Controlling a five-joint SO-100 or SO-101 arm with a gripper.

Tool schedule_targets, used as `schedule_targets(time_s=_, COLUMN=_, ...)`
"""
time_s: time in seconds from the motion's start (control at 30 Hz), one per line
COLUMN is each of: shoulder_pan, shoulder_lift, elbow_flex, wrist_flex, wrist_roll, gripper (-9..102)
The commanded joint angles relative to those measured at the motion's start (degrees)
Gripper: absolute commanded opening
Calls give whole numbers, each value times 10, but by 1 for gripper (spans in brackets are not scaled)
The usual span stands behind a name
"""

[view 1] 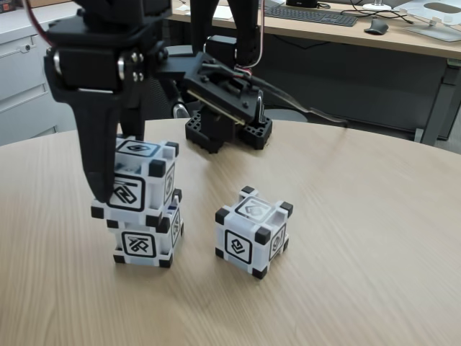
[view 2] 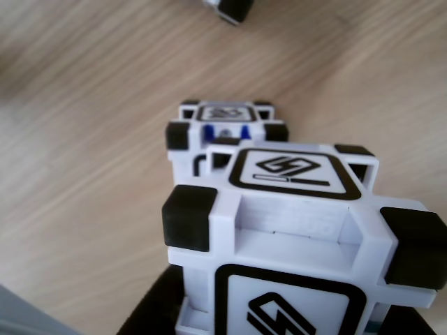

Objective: Stack cubes from left to right.

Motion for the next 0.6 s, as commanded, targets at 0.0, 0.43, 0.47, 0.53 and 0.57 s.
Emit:
schedule_targets(time_s=0.0, shoulder_pan=6, shoulder_lift=2, elbow_flex=-1, wrist_flex=0, wrist_roll=10, gripper=0)
schedule_targets(time_s=0.43, shoulder_pan=-3, shoulder_lift=1, elbow_flex=1, wrist_flex=4, wrist_roll=33, gripper=0)
schedule_targets(time_s=0.47, shoulder_pan=-4, shoulder_lift=2, elbow_flex=2, wrist_flex=4, wrist_roll=33, gripper=0)
schedule_targets(time_s=0.53, shoulder_pan=-4, shoulder_lift=3, elbow_flex=3, wrist_flex=4, wrist_roll=34, gripper=0)
schedule_targets(time_s=0.57, shoulder_pan=-4, shoulder_lift=3, elbow_flex=3, wrist_flex=4, wrist_roll=33, gripper=0)
